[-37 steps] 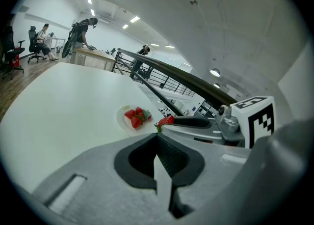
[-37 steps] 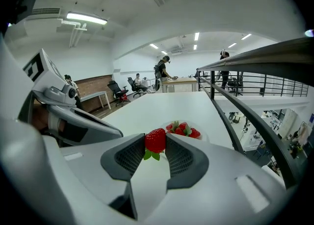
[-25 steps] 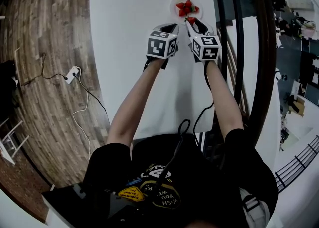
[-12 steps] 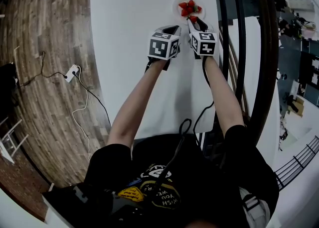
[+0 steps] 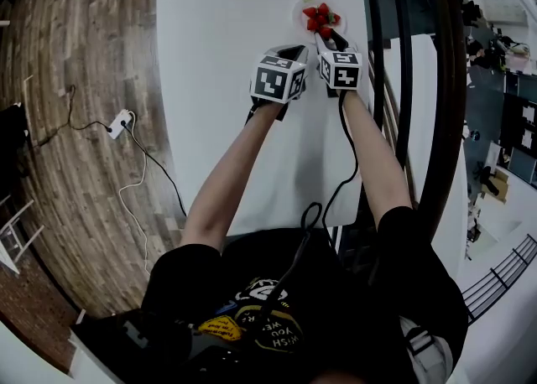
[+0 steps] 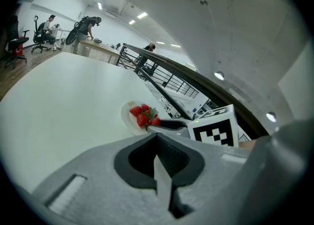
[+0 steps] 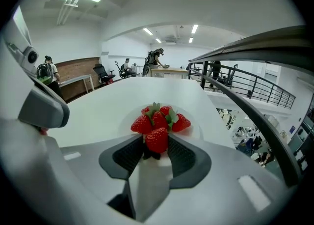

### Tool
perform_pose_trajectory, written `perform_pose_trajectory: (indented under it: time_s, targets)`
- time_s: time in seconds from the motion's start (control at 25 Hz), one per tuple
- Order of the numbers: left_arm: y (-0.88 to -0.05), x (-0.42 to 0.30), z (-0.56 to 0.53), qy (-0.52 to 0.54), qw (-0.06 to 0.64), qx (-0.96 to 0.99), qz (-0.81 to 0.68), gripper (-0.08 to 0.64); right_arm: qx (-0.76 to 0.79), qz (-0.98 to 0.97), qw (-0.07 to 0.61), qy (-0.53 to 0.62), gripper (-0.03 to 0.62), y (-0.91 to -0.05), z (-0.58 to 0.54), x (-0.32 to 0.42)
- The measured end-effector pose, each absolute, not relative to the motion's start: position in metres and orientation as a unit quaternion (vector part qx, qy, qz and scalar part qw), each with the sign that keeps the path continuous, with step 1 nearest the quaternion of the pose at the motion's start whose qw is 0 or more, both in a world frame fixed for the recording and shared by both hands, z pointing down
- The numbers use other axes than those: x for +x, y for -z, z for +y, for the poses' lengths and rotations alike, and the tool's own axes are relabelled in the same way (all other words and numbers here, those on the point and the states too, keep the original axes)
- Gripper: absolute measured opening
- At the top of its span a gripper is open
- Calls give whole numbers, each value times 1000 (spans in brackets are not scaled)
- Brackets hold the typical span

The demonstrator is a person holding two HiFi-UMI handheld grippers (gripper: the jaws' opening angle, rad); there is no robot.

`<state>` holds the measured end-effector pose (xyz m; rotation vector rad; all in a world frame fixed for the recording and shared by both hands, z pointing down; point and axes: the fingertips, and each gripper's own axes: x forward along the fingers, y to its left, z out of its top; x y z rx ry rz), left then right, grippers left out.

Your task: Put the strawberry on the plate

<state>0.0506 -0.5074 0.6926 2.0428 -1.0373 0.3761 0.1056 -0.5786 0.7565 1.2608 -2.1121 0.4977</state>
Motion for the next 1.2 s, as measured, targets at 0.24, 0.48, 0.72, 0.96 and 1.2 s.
perform_pose_trajectory:
  time_s: [0.24, 0.48, 0.72, 0.96, 1.2]
  targets:
    - [-683, 47, -488, -145, 401, 807, -409, 3, 482, -803, 298, -185, 179, -737, -567, 110]
    - [-665, 44, -453, -130, 402, 806, -415, 3, 490, -818, 249, -169, 115, -686, -527, 113]
    - [-599, 44, -425, -108, 350, 828, -424, 3, 489, -840, 188, -143, 56, -604, -469, 114]
    - [-517, 46, -373, -81, 280, 852, -434, 3, 499, -851, 119, -114, 17, -512, -397, 128]
    - [-458, 54, -307, -57, 231, 867, -437, 3, 507, -853, 82, -91, 6, -451, -323, 152]
